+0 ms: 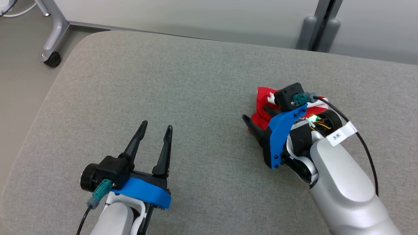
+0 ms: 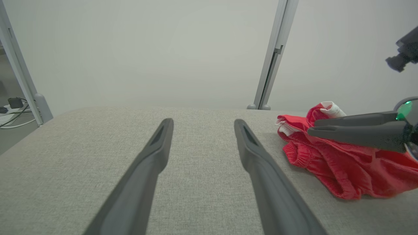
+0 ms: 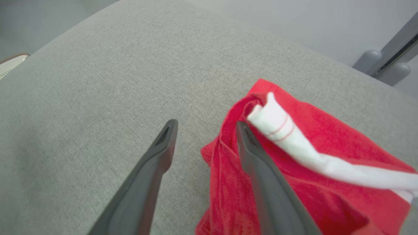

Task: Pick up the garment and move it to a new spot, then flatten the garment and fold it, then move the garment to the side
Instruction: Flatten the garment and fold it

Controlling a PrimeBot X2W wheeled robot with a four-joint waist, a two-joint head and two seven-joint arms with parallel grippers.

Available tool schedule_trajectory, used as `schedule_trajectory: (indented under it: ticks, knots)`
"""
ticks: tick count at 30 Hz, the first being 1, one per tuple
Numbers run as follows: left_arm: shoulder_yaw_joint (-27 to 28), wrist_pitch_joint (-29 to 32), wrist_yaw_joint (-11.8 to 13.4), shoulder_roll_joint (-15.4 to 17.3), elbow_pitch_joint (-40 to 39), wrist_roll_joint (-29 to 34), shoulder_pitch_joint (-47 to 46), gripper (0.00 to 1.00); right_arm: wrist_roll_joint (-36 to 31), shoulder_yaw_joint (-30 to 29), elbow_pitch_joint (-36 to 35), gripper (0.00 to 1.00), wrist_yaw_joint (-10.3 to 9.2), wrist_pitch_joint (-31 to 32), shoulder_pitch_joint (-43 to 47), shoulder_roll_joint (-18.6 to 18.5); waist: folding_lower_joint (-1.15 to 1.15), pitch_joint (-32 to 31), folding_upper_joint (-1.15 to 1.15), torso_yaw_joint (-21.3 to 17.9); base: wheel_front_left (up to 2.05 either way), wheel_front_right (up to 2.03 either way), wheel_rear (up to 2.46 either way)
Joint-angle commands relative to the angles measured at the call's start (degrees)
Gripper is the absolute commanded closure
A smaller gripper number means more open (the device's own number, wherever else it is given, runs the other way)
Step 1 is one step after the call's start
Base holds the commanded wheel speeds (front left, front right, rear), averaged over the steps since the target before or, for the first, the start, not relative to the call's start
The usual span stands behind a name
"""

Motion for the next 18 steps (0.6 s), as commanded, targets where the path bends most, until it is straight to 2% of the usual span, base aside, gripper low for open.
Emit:
schedule_trajectory:
  ticks: [1, 3, 7, 12, 17, 18]
  knots:
    - [0.33, -0.24, -0.05, 0.10, 0.14, -0.02, 0.53, 0.00, 2.19, 0.30, -1.01, 0.00, 0.01, -0.81, -0.61, 0.23, 0.00, -0.38, 0.00, -0.26, 0.00, 0.00, 0.00]
    - [0.90, -0.23, -0.05, 0.16, 0.20, 0.03, 0.88, 0.00, 5.35, 0.21, -3.23, 0.00, 0.01, -1.98, -0.31, -0.23, 0.00, -1.02, 0.00, -0.69, 0.00, 0.00, 0.00]
    - [1.29, -0.23, -0.04, 0.17, 0.11, 0.44, 1.66, 0.00, 7.66, -2.93, -8.70, 0.00, 0.00, -3.94, 2.00, -4.24, 0.00, -2.38, 0.00, -1.73, 0.00, 0.00, 0.00]
    - [1.42, -0.23, -0.04, 0.49, 0.07, 0.62, 2.29, 0.00, 5.61, -12.21, -12.61, 0.00, 0.01, -3.40, 6.92, -8.79, 0.00, -3.62, 0.00, -2.93, 0.00, 0.00, 0.00]
    - [1.50, -0.23, -0.04, 0.81, -0.12, 0.74, 2.08, 0.00, 2.09, -18.30, -11.27, 0.00, 0.01, -3.81, 10.62, -10.20, 0.00, -3.13, 0.00, -3.78, 0.00, 0.00, 0.00]
    - [1.41, -0.23, -0.04, 0.85, -0.19, 0.73, 1.83, 0.00, 1.72, -18.91, -10.66, 0.54, 0.01, -4.17, 10.62, -10.02, 0.00, -2.84, 0.00, -3.85, 0.00, 0.00, 0.00]
